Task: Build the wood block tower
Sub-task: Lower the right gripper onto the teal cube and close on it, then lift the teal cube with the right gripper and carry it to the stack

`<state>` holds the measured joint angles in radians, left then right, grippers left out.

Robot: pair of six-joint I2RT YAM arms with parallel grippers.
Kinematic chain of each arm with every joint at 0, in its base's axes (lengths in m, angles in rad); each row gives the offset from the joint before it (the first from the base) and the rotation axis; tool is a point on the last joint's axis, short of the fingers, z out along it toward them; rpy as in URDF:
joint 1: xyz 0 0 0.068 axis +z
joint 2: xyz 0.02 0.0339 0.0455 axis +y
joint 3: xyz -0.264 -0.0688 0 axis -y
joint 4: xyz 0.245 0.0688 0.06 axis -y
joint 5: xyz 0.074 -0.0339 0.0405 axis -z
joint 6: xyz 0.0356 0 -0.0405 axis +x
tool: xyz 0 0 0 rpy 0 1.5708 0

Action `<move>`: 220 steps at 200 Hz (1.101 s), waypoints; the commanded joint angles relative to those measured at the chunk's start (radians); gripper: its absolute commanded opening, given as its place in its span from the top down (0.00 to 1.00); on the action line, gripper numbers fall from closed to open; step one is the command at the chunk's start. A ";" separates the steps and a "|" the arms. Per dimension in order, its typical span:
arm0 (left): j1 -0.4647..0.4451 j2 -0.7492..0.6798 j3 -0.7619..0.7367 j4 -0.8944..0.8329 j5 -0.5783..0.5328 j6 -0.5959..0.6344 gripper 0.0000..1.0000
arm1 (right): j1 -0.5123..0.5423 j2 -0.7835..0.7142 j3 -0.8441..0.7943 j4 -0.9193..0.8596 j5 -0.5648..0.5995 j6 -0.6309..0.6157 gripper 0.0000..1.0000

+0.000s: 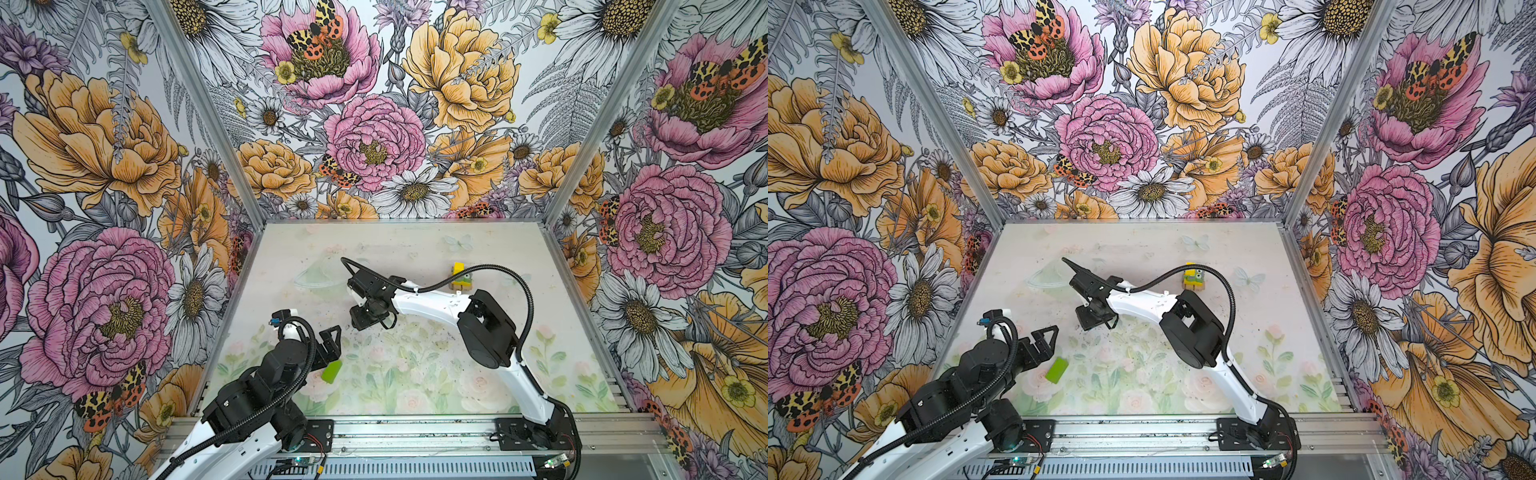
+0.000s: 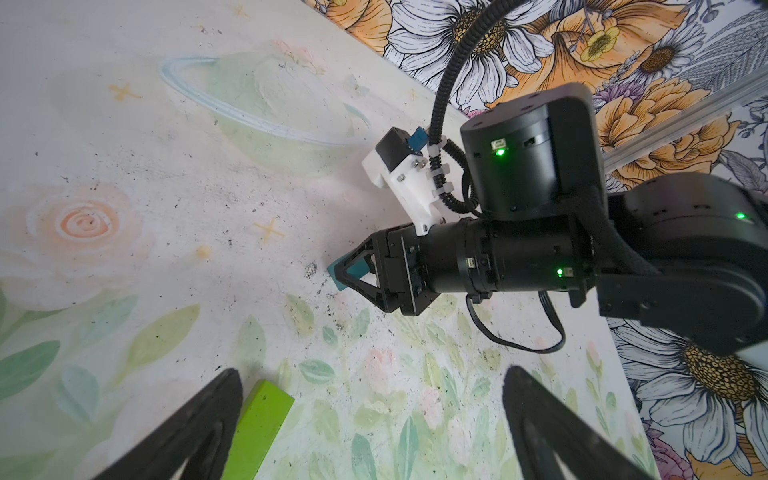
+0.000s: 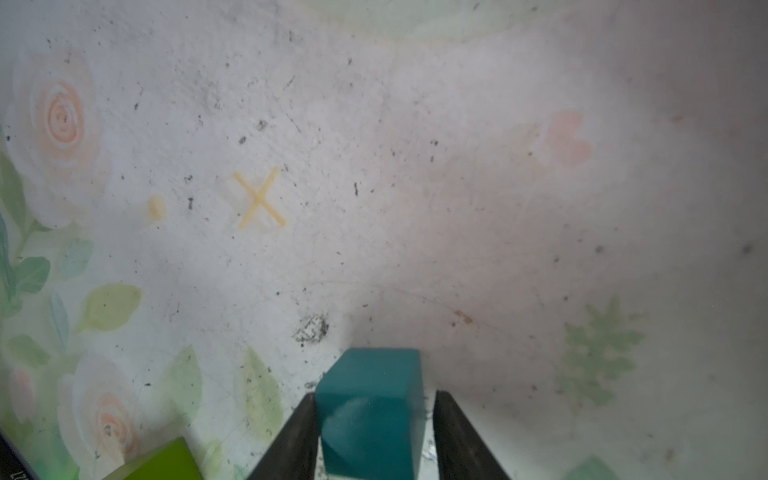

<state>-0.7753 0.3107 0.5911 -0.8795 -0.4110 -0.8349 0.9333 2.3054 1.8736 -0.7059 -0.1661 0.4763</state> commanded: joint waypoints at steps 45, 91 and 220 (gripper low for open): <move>0.006 -0.024 0.012 -0.010 0.005 0.014 0.01 | 0.009 0.020 0.036 -0.017 0.031 -0.010 0.58; 0.005 -0.027 0.011 -0.009 0.005 0.014 0.01 | 0.010 0.020 0.036 -0.024 0.034 -0.011 0.55; 0.007 -0.028 0.012 -0.007 0.005 0.016 0.01 | 0.018 0.031 0.061 -0.066 0.075 -0.018 0.57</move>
<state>-0.7746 0.2939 0.5911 -0.8795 -0.4110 -0.8349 0.9443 2.3196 1.9072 -0.7521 -0.1169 0.4755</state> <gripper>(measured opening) 0.989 0.426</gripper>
